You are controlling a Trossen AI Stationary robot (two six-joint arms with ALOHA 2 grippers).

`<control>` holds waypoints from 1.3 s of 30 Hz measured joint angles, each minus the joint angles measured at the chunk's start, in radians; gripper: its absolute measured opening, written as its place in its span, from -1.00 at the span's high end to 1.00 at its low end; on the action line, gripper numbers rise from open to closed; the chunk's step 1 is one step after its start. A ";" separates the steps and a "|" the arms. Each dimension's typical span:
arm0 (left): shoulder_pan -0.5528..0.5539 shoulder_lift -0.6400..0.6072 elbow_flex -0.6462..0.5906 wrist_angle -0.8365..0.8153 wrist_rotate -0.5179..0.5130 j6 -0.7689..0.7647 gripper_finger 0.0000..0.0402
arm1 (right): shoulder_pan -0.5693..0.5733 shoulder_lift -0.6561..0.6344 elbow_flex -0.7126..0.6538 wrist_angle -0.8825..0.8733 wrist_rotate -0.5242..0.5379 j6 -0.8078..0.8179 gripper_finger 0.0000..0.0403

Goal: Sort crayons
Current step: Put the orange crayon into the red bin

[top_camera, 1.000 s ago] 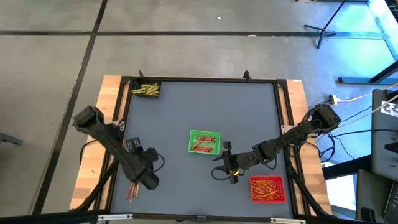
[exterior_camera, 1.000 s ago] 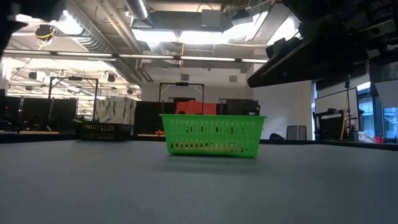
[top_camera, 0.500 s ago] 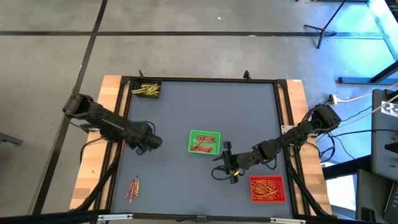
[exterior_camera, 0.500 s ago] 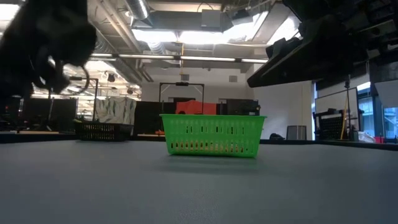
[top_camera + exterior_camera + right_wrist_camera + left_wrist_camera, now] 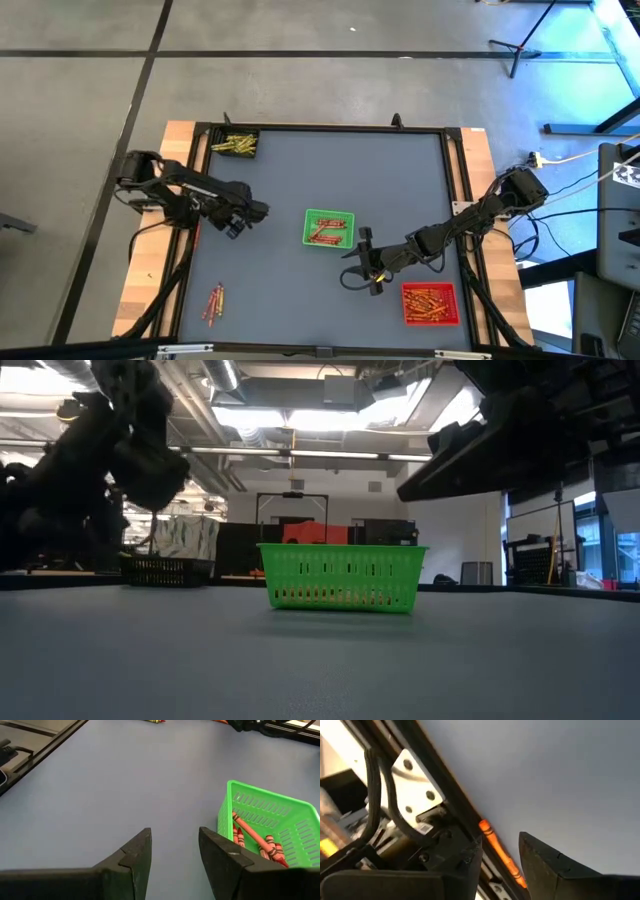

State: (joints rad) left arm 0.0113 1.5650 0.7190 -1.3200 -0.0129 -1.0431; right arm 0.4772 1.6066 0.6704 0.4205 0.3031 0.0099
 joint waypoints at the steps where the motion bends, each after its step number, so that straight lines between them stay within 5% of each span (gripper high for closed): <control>1: 0.008 0.019 -0.001 -0.001 -0.002 0.002 0.44 | 0.000 0.000 0.000 -0.002 0.000 0.000 0.20; 17: 0.022 0.357 0.011 -0.036 -0.052 0.108 0.66 | 0.000 0.000 0.000 -0.003 0.000 0.002 0.20; 31: 0.022 0.344 0.005 -0.019 -0.022 0.141 0.68 | 0.000 0.012 0.000 0.000 0.000 0.004 0.20; 39: 0.017 0.334 0.048 -0.115 0.052 0.394 0.68 | 0.000 0.057 0.000 0.057 -0.003 -0.020 0.20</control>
State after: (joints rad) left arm 0.0283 1.8987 0.7666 -1.4349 0.0394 -0.6487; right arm 0.4770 1.6635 0.6701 0.4772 0.3003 -0.0103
